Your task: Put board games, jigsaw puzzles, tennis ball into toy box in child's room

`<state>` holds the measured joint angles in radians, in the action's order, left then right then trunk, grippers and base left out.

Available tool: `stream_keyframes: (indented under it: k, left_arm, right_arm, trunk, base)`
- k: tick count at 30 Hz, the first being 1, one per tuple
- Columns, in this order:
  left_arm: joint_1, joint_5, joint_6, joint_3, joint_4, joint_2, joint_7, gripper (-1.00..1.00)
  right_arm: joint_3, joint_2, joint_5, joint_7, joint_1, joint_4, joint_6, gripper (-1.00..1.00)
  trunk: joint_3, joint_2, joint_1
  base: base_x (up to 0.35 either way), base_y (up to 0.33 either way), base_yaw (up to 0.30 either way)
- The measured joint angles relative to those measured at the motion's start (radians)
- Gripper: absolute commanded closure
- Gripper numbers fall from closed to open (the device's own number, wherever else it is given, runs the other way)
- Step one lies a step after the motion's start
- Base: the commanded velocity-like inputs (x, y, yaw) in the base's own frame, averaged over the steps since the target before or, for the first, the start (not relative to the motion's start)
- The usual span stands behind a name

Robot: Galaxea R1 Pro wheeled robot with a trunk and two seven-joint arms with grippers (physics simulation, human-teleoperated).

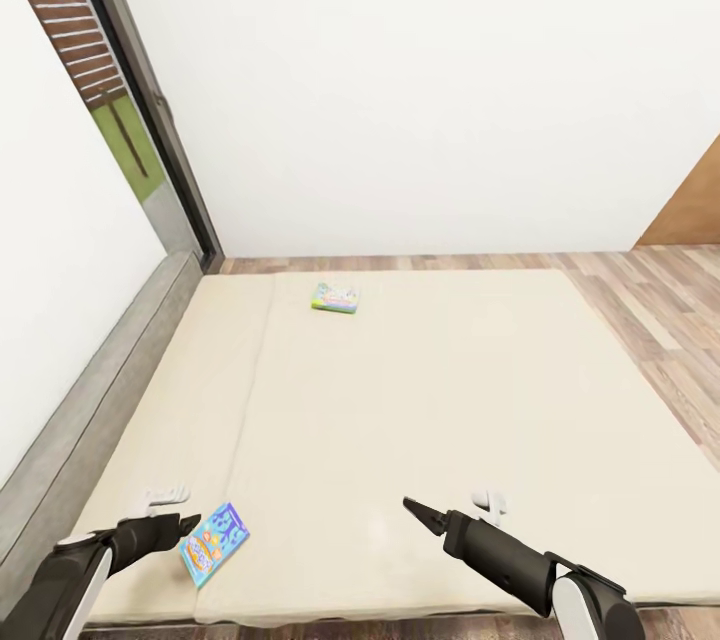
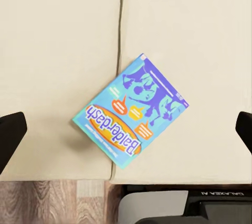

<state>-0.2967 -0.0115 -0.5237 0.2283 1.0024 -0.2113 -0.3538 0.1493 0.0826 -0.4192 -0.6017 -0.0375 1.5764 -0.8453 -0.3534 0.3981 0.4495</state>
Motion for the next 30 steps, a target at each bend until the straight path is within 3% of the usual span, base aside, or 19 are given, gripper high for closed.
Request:
stream_keyframes:
  k: [13, 30]
  left_arm:
    - [-0.002, 0.006, 0.017, 0.000, -0.012, 0.002, 0.011, -1.00]
    - [-0.002, 0.010, 0.019, 0.001, -0.013, 0.002, 0.001, -1.00]
  right_arm:
    - [-0.002, 0.000, 0.000, -0.002, 0.002, 0.003, -0.001, -1.00]
    - [-0.001, 0.000, 0.003, -0.011, 0.006, 0.001, 0.001, -1.00]
  trunk:
    - [-0.019, 0.000, 0.000]
    - [-0.022, 0.000, 0.000]
  base:
    - [0.000, 0.000, 0.000]
    - [0.000, 0.000, 0.000]
